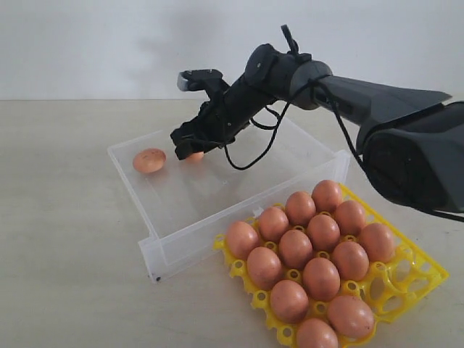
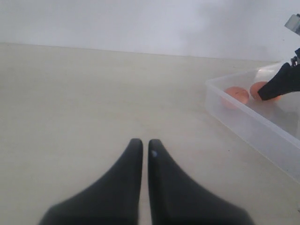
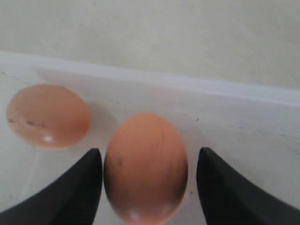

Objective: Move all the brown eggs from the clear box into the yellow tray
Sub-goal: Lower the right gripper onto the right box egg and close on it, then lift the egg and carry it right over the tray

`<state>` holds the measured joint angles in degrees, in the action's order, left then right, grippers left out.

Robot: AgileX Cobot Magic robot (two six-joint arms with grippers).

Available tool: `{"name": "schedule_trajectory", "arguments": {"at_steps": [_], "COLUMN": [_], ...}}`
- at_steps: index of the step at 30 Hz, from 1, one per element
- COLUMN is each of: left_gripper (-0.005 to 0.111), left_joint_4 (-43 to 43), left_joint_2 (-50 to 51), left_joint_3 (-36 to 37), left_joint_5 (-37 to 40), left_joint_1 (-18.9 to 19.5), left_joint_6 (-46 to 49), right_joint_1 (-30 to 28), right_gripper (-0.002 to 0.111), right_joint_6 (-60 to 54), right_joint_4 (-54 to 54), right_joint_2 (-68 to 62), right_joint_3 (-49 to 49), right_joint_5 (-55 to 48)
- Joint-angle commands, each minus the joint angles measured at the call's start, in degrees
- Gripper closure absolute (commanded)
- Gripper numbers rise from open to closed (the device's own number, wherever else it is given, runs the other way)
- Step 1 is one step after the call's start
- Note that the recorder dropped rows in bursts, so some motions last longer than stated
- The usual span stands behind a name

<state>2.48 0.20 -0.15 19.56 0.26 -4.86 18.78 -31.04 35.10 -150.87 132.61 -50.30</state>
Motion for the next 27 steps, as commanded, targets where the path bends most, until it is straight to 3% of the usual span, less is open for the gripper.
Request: {"name": "schedule_trajectory", "arguments": {"at_steps": [1,4,8,27], "left_gripper": [0.103,0.103,0.103,0.103], "left_joint_4": [-0.15,-0.15,-0.15,-0.15], "left_joint_2": [-0.20,-0.20,-0.20,-0.20], "left_joint_3": [0.15,0.15,0.15,0.15], "left_joint_5": [-0.27,-0.27,-0.27,-0.27], "left_joint_1": [0.17,0.17,0.17,0.17], "left_joint_6": [-0.06,-0.06,-0.06,-0.06], "right_joint_1": [0.17,0.25,0.25,-2.22], "right_gripper": [0.056,0.069,0.109,0.108], "right_joint_6": [0.05,-1.51,-2.50,0.45], "right_joint_4": [-5.01,-5.25,-5.47,-2.81], "right_joint_2": [-1.72,-1.72,-1.72,6.81], "right_joint_3": [0.76,0.66,0.66,0.66], "right_joint_5": [-2.49,0.30,3.80,-0.94]}}
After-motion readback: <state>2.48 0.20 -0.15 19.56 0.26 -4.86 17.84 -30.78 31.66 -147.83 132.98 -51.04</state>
